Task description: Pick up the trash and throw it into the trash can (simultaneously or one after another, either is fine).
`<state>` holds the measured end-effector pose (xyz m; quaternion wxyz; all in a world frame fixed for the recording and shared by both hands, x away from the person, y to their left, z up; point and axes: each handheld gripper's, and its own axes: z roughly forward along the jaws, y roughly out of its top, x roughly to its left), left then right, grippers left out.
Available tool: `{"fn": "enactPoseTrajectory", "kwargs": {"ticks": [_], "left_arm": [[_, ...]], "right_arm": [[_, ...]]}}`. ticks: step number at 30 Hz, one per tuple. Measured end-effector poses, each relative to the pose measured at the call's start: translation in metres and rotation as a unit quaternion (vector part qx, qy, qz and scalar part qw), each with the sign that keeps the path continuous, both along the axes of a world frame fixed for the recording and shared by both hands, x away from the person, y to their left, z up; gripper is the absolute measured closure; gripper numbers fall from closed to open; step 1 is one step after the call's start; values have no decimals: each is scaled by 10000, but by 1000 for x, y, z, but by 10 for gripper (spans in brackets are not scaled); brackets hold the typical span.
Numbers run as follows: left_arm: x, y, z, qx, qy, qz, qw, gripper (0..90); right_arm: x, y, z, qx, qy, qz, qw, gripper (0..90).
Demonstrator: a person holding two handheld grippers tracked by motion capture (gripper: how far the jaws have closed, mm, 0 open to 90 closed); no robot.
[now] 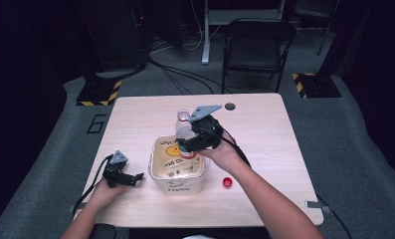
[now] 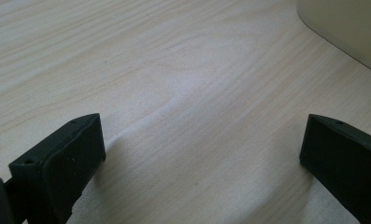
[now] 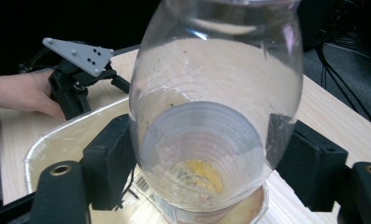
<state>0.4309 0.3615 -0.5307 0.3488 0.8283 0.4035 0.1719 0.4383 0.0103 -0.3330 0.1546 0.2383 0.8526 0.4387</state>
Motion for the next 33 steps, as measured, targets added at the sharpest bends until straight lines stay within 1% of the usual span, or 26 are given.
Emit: {"fn": "enactPoseTrajectory", "kwargs": {"ticks": [3,8,10,20,24,30,33], "left_arm": [[0,0,0,0,1,0,10000,0],[0,0,0,-4,1,3,10000,0],[0,0,0,-12,6,9,10000,0],[0,0,0,-1,1,0,10000,0],[0,0,0,-1,1,0,10000,0],[0,0,0,1,-1,0,10000,0],[0,0,0,-3,1,3,10000,0]], "right_arm": [[0,2,-5,-78,-63,-5,9999,248],[2,3,-12,-85,-111,-57,9999,248],[3,2,-16,-54,-85,-96,9999,248],[7,0,-32,-67,35,-191,9998,247],[7,0,-36,-119,6,-189,9997,247],[6,1,-41,-156,33,-204,9997,247],[7,2,-45,-218,78,-198,9995,247]]}}
